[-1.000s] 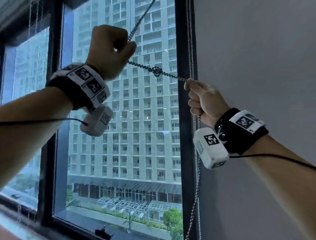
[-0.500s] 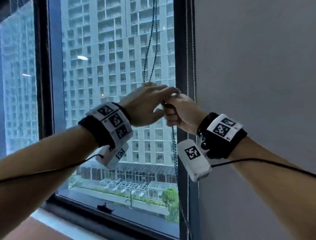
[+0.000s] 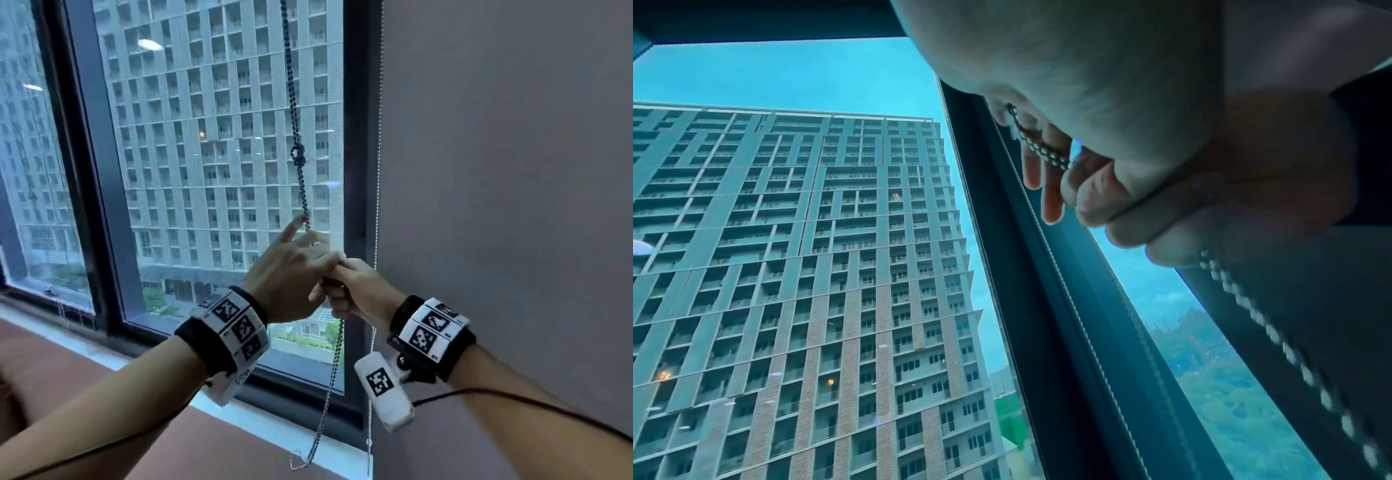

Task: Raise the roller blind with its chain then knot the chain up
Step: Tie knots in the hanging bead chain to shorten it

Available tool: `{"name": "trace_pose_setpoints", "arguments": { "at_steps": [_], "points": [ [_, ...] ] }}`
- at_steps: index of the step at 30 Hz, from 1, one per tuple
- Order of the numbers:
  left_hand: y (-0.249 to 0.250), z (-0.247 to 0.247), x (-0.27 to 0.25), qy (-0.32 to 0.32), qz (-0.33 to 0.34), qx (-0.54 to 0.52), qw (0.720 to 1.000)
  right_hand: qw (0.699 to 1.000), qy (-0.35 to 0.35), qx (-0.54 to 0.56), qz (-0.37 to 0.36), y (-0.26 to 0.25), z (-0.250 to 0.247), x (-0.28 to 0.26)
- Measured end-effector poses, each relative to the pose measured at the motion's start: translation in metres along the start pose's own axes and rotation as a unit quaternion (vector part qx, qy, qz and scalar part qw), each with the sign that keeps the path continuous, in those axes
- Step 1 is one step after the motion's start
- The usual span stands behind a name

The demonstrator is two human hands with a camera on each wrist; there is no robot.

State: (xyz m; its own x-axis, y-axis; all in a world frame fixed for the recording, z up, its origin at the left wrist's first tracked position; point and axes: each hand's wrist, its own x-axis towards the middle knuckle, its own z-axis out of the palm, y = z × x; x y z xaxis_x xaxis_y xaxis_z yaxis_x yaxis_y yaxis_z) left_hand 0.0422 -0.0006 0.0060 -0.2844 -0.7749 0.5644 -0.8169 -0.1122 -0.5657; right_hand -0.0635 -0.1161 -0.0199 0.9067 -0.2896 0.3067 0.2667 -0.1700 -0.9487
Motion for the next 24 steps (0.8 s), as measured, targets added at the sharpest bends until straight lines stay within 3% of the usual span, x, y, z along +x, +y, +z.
{"name": "trace_pose_setpoints", "arguments": {
  "at_steps": [6, 11, 13, 16, 21, 24],
  "points": [
    [0.036, 0.017, -0.031, -0.074, 0.019, 0.026, 0.997, 0.998, -0.019, -0.002, 0.061, 0.053, 0.005, -0.022],
    [0.056, 0.022, -0.041, -0.248, 0.027, -0.005, 0.968, 0.990, -0.067, -0.039, 0.116, 0.088, -0.002, -0.042],
    [0.061, 0.026, -0.047, -0.300, -0.006, -0.013, 0.954, 0.987, -0.080, -0.055, 0.127, 0.094, -0.005, -0.052],
    [0.060, 0.035, -0.059, -0.300, -0.069, -0.083, 0.948, 0.987, -0.066, -0.067, 0.127, 0.096, -0.011, -0.064],
    [0.056, 0.039, -0.057, -0.238, -0.107, -0.280, 0.924, 0.994, -0.019, -0.096, 0.039, 0.071, -0.021, -0.066],
    [0.040, 0.034, -0.041, -0.241, -0.124, -0.305, 0.913, 0.996, -0.023, -0.090, 0.003, 0.050, -0.028, -0.061]
  ]
}}
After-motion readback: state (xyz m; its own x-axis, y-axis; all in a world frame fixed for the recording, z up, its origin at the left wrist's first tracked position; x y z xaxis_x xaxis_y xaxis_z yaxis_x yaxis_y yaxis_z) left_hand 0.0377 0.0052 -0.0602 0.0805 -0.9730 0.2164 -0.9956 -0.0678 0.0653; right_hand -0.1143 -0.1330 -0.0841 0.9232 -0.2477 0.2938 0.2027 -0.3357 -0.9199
